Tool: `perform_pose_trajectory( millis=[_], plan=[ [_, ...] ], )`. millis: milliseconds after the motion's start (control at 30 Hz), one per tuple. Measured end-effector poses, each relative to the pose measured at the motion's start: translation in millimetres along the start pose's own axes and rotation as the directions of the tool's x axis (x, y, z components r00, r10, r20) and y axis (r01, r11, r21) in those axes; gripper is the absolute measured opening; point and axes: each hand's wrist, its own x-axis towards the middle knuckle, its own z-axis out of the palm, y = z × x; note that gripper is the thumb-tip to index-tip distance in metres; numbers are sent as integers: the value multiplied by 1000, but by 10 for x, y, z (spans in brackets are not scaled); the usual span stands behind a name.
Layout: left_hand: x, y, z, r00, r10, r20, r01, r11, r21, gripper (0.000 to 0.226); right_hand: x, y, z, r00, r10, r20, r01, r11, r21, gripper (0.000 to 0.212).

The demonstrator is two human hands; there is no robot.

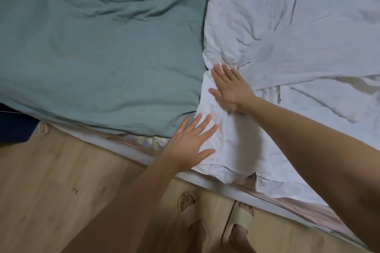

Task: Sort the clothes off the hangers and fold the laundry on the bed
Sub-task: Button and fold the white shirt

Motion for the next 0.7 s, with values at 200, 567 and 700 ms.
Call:
perform_pose_trajectory(
  millis=[200, 567, 700],
  plan=[
    [176, 180, -654, 987, -85, -133, 65, 987, -144, 58, -1000, 231, -353, 968, -53, -245, 122, 954, 274, 39],
    [1515, 1924, -531, 955, 281, -98, -293, 945, -143, 41, -2525, 2042, 59, 557, 822, -122, -612, 505, 609, 29],
    [1567, 2311, -210, 933, 311, 183, -316, 949, -4, 56, -2617, 2178, 135, 547, 836, -31, -561, 394, 728, 42]
  ],
)
